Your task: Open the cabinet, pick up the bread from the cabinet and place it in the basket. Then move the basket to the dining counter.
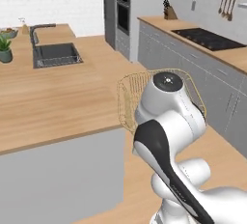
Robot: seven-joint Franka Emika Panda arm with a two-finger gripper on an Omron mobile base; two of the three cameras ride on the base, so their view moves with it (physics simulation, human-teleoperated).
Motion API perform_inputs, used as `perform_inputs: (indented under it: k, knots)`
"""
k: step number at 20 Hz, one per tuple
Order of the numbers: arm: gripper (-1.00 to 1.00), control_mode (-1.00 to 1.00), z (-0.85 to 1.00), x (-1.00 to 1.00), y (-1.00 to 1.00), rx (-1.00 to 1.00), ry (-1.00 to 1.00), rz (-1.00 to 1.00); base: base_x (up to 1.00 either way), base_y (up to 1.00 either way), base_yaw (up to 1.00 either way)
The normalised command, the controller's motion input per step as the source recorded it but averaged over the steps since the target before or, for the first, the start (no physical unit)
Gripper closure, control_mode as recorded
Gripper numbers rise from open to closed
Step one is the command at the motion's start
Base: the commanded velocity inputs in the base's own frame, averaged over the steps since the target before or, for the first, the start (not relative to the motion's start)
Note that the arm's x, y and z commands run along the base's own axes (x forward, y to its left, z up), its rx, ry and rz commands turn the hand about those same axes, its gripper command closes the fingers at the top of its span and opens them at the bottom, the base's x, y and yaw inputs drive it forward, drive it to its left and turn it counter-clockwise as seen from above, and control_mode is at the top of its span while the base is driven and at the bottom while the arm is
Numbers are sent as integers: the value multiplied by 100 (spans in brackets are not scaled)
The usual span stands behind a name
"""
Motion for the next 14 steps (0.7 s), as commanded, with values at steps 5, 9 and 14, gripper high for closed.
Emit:
perform_inputs:
  k: [5, 9, 14]
  knots:
    - [100, 100, 0, 0, 0, 0, 0, 0, 0, 100, 0]
    - [100, 100, 0, 0, 0, 0, 0, 0, 0, 100, 0]
    - [100, 100, 0, 0, 0, 0, 0, 0, 0, 100, 1]
